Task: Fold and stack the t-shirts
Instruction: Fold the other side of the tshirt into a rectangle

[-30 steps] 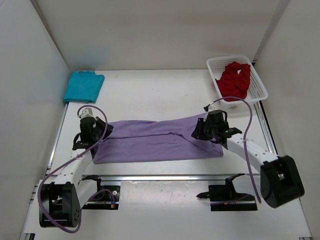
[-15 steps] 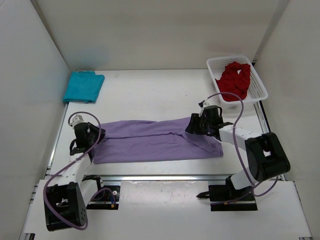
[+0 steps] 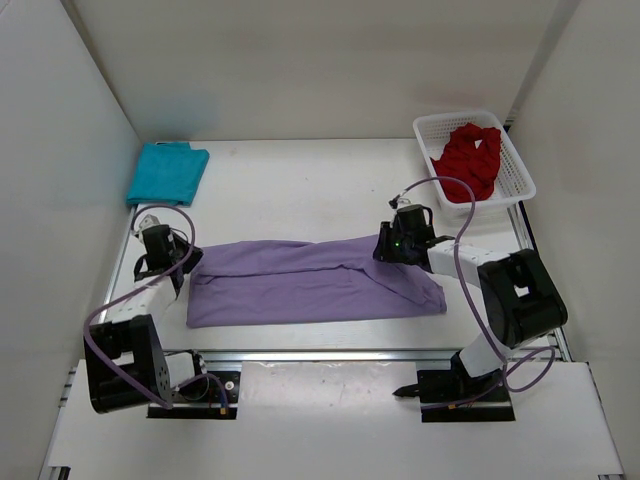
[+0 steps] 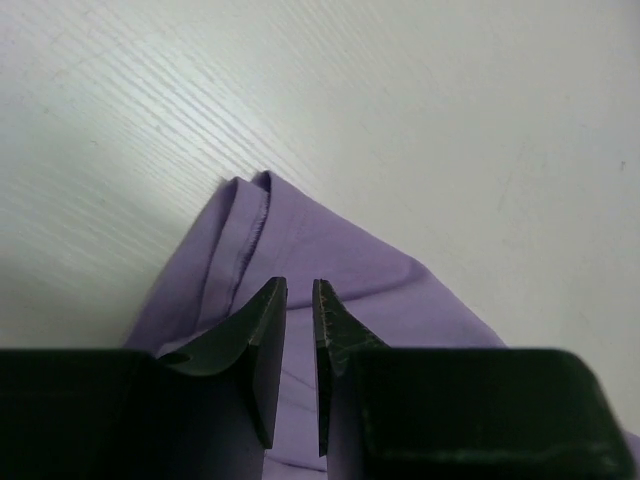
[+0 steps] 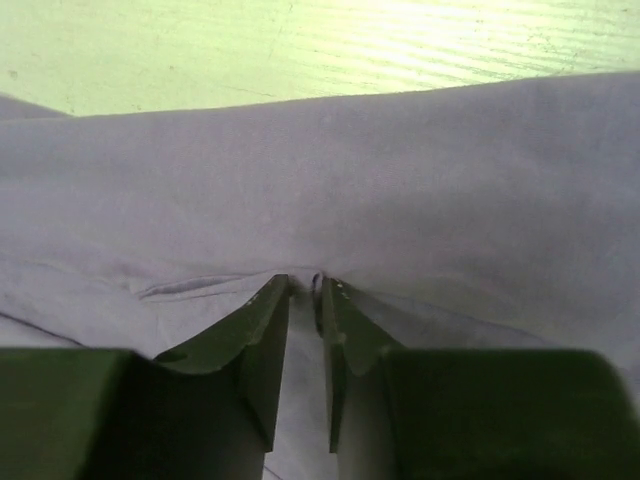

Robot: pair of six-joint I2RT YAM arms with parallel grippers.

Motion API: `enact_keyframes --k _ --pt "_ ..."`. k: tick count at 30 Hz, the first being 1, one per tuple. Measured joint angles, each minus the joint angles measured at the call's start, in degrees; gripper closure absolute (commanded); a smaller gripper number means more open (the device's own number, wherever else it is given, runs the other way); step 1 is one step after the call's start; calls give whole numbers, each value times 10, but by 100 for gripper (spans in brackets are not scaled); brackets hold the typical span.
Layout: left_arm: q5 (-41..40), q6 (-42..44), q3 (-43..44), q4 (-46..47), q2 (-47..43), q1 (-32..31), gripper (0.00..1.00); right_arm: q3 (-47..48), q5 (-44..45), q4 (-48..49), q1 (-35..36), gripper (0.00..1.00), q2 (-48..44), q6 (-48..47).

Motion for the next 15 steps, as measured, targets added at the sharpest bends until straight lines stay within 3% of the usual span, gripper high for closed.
enact_keyframes --k 3,8,15 --pt "2 3 14 -11 24 8 72 0 2 -1 5 100 0 1" --pt "2 19 59 -37 65 13 74 -2 9 -32 29 100 -23 10" --pt "-2 48 116 -64 104 18 75 -47 28 -73 115 99 -147 46"
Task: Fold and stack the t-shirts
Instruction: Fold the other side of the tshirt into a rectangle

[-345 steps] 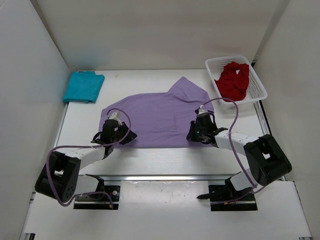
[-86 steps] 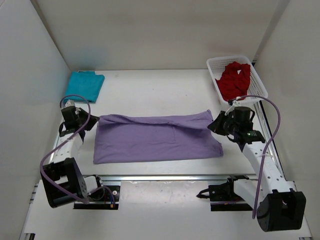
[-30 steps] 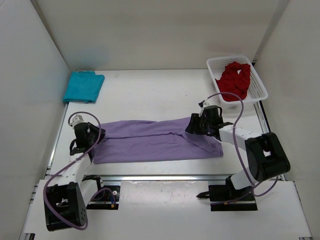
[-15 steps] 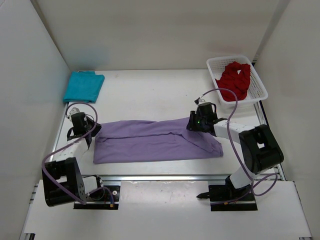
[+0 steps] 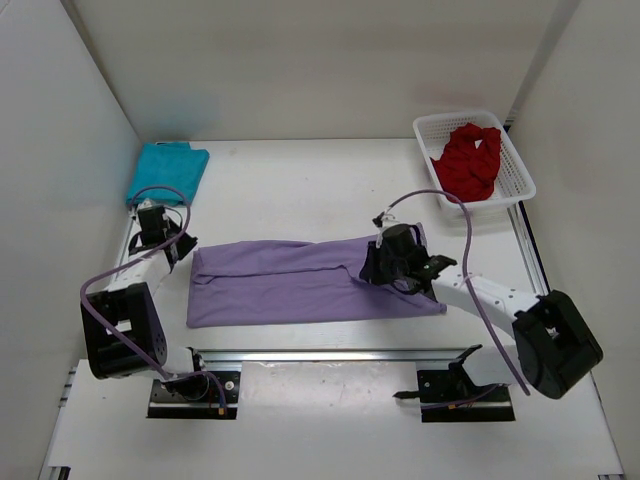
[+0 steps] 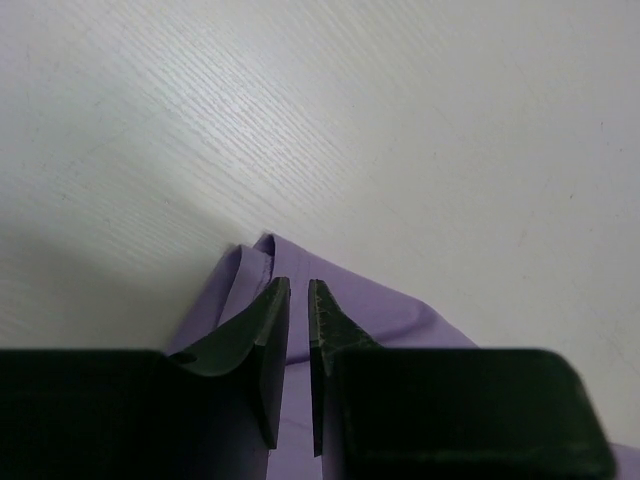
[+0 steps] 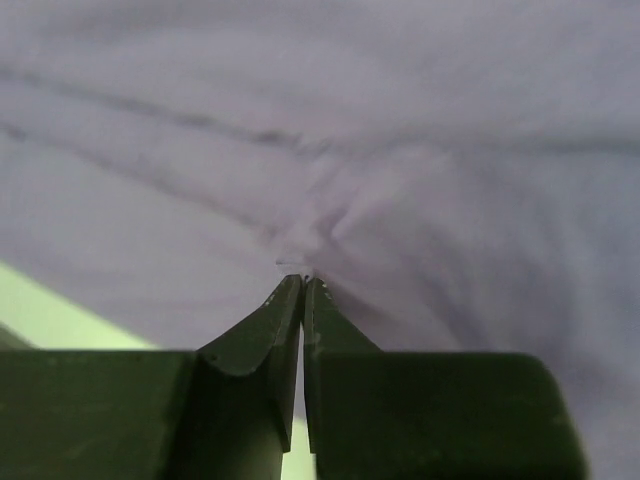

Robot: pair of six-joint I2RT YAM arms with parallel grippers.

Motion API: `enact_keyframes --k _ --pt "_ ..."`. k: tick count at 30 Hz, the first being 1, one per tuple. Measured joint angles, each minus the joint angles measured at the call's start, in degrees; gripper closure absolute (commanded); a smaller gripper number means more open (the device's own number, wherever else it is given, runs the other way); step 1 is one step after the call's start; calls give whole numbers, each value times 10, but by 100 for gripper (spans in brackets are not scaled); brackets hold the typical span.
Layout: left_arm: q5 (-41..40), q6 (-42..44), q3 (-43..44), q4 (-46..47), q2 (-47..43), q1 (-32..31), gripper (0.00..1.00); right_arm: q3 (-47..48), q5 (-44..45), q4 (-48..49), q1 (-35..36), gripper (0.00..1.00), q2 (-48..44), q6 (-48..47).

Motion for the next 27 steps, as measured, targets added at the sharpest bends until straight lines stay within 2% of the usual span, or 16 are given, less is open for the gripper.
enact_keyframes --k 3,4,7,13,17,19,20,24,27 --pt "0 12 12 -11 13 -1 75 -26 8 -11 43 86 -28 24" --pt "-1 16 17 -17 18 -1 75 -34 11 -14 55 78 -32 29" --pt "-1 27 26 -31 29 0 75 -61 7 -20 80 74 -42 44" --pt "-3 47 32 -53 30 2 73 -87 -5 -30 76 73 -87 53" --pt "-3 58 36 -61 31 1 73 -107 -16 -15 36 74 -153 51" --pt "-3 63 36 -63 35 0 70 -121 -24 -7 14 73 -171 50" --pt "-3 65 36 -64 38 -2 66 -127 -24 -6 5 73 -173 50" --pt "-2 73 38 -71 62 -9 58 -139 -36 -7 2 73 -165 49" --pt "4 76 38 -76 80 -16 58 -141 -43 -1 3 73 -158 48"
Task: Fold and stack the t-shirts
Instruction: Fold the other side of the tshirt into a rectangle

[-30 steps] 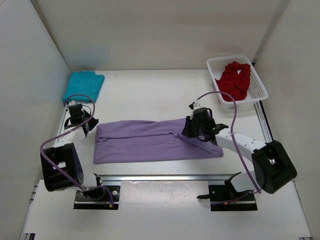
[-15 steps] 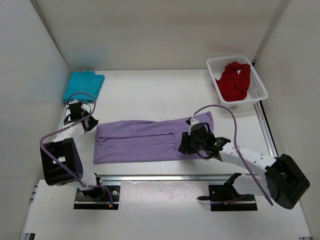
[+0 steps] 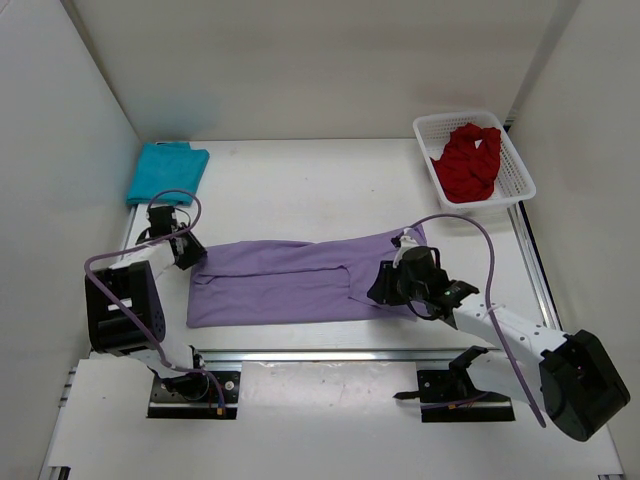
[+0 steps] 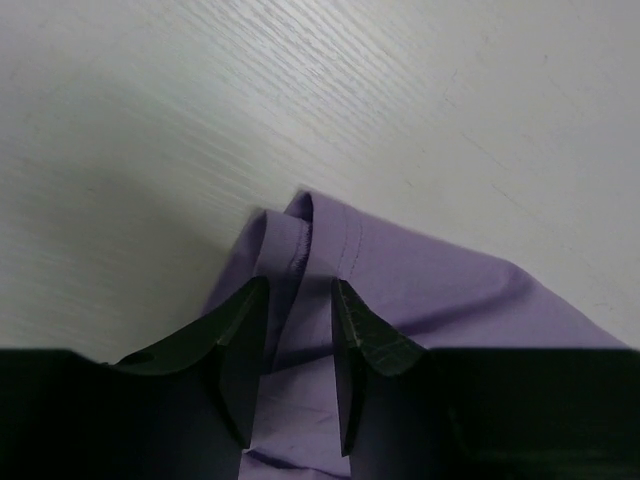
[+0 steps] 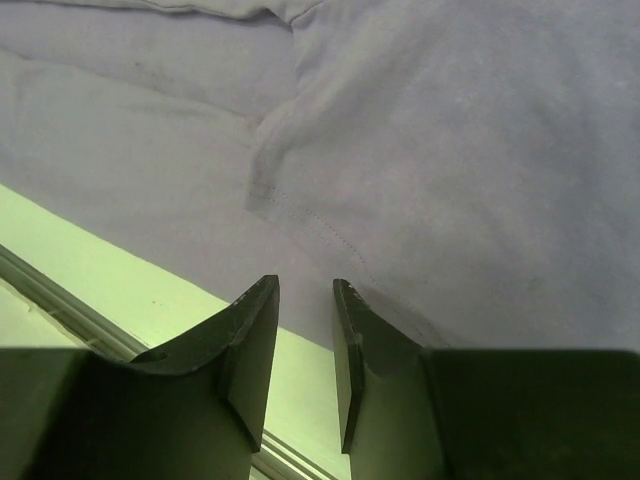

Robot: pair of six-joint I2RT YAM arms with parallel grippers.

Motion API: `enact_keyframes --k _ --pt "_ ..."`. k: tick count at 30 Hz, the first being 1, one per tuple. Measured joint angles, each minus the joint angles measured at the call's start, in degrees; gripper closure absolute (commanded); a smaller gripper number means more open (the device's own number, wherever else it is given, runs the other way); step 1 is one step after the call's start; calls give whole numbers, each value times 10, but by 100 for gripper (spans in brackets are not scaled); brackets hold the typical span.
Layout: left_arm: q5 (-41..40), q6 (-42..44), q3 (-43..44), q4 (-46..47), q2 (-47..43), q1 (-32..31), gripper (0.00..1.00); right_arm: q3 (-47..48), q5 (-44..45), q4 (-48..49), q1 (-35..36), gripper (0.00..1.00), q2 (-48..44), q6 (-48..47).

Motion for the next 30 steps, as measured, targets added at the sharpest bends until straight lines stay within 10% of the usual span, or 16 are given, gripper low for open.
enact_keyframes --k 7,25,30 --pt "15 -8 0 7 9 -6 100 -5 -11 16 1 73 11 0" --pt "43 -35 42 35 -5 9 100 -50 -20 69 -75 68 47 3" --pt "28 -26 56 18 -5 10 81 -62 -29 89 -86 66 44 5"
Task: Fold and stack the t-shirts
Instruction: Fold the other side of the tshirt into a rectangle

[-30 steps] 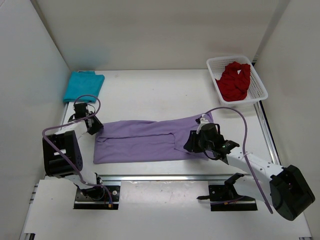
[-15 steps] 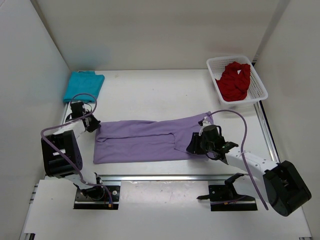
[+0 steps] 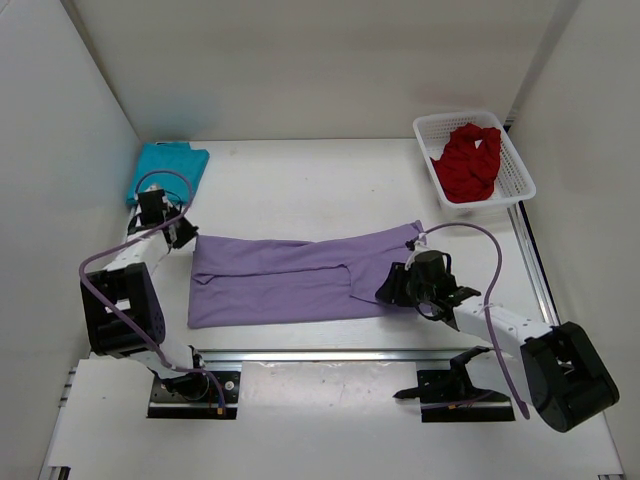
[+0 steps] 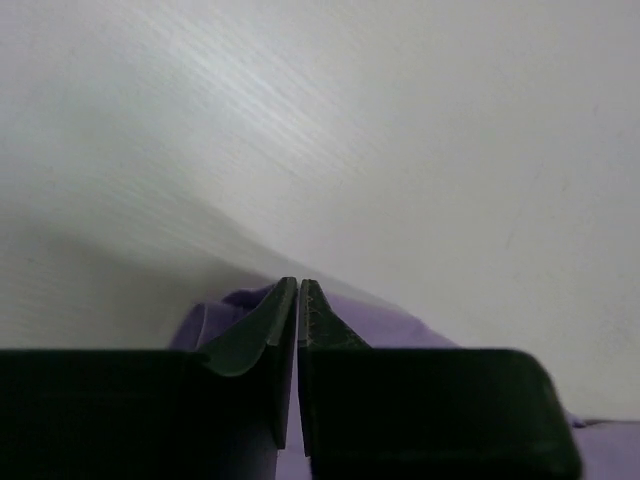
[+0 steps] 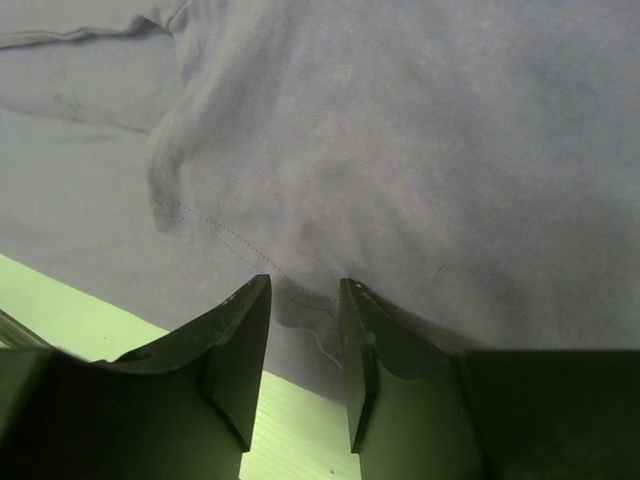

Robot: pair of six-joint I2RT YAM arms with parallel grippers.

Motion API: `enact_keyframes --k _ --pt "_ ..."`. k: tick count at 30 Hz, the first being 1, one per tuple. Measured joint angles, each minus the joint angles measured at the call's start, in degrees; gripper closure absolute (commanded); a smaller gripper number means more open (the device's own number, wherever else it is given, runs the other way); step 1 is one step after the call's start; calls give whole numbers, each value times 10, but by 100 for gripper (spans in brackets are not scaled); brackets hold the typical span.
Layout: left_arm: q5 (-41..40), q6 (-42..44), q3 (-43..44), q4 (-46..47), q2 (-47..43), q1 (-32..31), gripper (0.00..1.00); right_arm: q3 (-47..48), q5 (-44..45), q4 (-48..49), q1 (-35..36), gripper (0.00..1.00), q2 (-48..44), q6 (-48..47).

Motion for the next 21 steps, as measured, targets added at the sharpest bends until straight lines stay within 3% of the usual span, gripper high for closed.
enact_keyframes --k 2,8,10,12,16,18,21 --pt "-12 4 23 -10 3 -3 73 -4 -1 3 -1 66 -6 0" --pt "3 -23 18 7 0 23 78 -4 7 -26 -3 66 -40 0" --pt "1 -36 -6 8 -13 20 77 1 8 -40 -4 71 -59 2" --pt "-5 -49 -33 17 -39 -14 77 14 6 -52 -13 87 -75 5" --pt "-3 -84 -95 81 -93 -151 76 78 4 -65 -79 94 -60 2" --pt "11 -106 -126 125 -97 -202 77 120 9 -59 -124 81 -36 -5" --pt "23 -136 -165 167 -84 -205 78 152 6 -19 -192 63 5 -13"
